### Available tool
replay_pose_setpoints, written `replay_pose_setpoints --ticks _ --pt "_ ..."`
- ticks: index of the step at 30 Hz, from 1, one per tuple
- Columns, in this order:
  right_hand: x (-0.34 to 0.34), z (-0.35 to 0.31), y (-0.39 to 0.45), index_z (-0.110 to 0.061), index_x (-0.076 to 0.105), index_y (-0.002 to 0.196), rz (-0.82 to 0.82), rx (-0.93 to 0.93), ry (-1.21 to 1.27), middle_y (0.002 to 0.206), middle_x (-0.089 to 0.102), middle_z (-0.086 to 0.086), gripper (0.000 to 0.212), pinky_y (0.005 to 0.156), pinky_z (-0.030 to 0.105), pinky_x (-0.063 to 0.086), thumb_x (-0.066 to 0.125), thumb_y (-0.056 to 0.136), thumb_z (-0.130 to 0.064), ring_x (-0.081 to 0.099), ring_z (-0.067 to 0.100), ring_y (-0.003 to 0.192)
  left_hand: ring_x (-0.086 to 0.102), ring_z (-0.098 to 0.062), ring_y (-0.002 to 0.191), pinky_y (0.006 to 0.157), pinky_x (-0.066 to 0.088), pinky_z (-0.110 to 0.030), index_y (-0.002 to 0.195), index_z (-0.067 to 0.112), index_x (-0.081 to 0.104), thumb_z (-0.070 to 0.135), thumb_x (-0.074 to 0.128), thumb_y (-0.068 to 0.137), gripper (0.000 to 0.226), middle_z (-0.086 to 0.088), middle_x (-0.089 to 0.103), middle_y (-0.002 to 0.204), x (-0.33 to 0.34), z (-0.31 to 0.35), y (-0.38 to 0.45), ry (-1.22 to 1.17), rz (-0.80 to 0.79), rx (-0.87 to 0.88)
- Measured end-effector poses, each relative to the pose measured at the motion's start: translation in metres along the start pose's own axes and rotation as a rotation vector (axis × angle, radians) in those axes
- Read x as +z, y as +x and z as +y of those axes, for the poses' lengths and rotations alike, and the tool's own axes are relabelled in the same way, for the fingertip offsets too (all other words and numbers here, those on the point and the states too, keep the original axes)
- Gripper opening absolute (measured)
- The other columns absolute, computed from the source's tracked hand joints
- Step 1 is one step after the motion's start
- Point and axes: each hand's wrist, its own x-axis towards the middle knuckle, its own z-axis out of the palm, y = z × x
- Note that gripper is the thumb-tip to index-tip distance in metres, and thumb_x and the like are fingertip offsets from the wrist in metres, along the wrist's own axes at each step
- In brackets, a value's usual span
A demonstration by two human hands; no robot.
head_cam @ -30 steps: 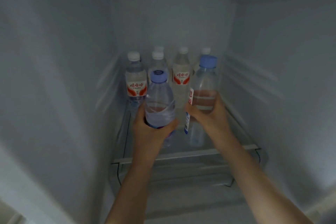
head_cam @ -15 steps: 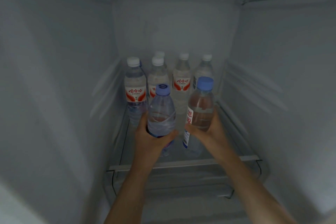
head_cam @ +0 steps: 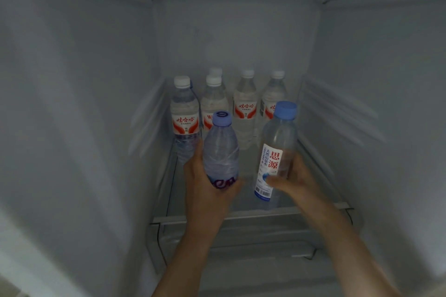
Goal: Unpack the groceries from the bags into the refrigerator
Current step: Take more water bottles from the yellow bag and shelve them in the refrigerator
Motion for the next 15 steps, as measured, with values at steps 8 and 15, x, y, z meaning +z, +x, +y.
replay_pose_setpoints --ticks 8,15 --pt "0.036 0.039 -0.007 -0.017 0.036 0.135 0.422 -0.212 -0.360 0.124 0.048 0.002 0.087 0.091 0.033 0.050 0.087 0.065 -0.023 0.053 0.015 0.112 0.048 -0.011 0.126 0.104 0.045 -0.041 0.148 0.026 0.029 0.030 0.089 0.063 0.105 0.006 0.047 0.139 0.016 -0.003 -0.007 0.103 0.097 0.027" --pt "0.012 0.040 0.010 -0.016 0.044 0.125 0.419 -0.231 -0.368 0.114 0.055 0.000 0.070 0.079 0.017 0.047 0.086 0.068 -0.019 0.058 0.012 0.102 0.048 -0.008 0.126 0.103 0.046 -0.038 0.149 0.023 0.025 0.022 0.088 0.066 0.104 0.004 0.047 0.139 0.043 0.000 0.005 0.084 -0.006 0.049"
